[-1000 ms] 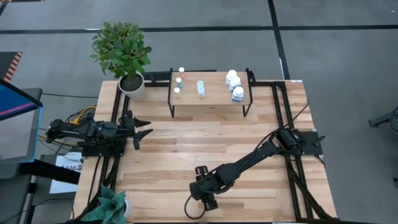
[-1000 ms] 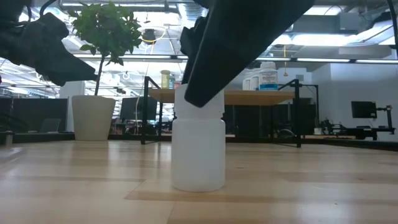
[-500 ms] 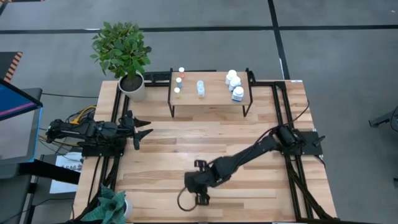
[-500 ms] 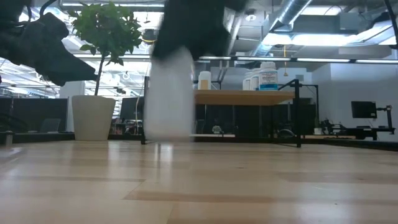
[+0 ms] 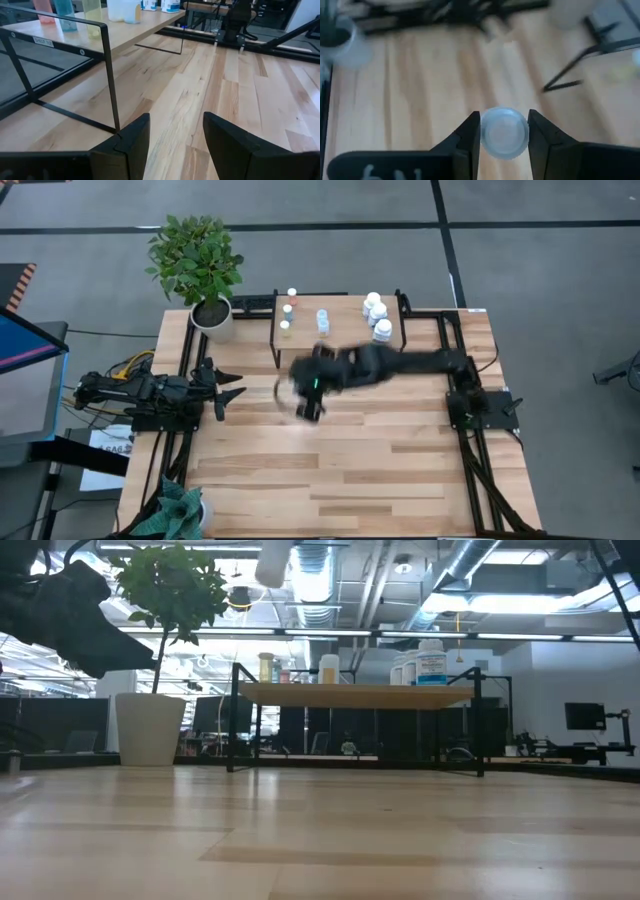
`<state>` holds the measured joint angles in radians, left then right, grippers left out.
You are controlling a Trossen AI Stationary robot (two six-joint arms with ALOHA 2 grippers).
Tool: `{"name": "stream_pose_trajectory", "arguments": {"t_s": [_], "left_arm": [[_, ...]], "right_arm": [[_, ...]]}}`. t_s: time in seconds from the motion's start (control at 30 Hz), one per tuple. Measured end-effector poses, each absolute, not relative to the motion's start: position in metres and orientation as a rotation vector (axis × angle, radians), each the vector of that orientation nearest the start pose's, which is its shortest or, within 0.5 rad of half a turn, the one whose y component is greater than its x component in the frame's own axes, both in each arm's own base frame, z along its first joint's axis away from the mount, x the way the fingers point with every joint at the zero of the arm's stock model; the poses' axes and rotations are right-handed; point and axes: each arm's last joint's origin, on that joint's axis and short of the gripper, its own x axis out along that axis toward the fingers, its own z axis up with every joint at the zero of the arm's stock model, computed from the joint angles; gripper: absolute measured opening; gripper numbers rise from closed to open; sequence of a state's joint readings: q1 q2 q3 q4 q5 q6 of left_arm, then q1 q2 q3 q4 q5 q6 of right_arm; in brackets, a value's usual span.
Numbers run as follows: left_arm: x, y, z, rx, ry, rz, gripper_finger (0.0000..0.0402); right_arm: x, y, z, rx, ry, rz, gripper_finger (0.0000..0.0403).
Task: Pick and place medicine bottles onto shelf by color
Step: Put the transparent pill bottle on the shelf
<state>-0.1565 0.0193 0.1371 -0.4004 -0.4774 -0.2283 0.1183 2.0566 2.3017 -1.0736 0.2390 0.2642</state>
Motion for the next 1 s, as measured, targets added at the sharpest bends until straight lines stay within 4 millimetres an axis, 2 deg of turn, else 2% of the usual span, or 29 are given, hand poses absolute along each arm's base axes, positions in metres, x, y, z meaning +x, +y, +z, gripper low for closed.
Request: {"name": "stream_pose_trajectory", "arguments": {"t_s": [0.13,0.4,0.53,0.73,0.8,0.87,0.93,1.0], "left_arm": [[0.083,0.000,0.171,-0.136,0.233,0.348,0.0171],[0.083,0.000,0.170,-0.135,0.236,0.347,0.0171],[0.084,0.000,0.170,-0.134,0.238,0.349,0.0171],[0.084,0.000,0.170,-0.134,0.238,0.348,0.0171],[0.084,0.000,0.170,-0.134,0.238,0.348,0.0171],[0.084,0.000,0.170,-0.134,0.238,0.349,0.0171],[0.084,0.000,0.170,-0.134,0.238,0.348,0.0171],[0.084,0.000,0.170,-0.134,0.238,0.348,0.0171]], "right_arm": [[0.412,-0.003,0.407,0.146,0.747,-0.320,0.0114],[0.391,-0.096,0.427,0.095,0.673,-0.485,0.0114],[0.381,-0.142,0.421,0.080,0.710,-0.572,0.0114],[0.366,-0.196,0.410,0.131,0.738,-0.589,0.0114],[0.366,-0.209,0.400,0.145,0.748,-0.605,0.0114],[0.361,-0.222,0.383,0.185,0.838,-0.611,0.0114],[0.368,-0.229,0.371,0.194,0.845,-0.606,0.0114],[0.365,-0.235,0.364,0.212,0.881,-0.611,0.0114]]}}
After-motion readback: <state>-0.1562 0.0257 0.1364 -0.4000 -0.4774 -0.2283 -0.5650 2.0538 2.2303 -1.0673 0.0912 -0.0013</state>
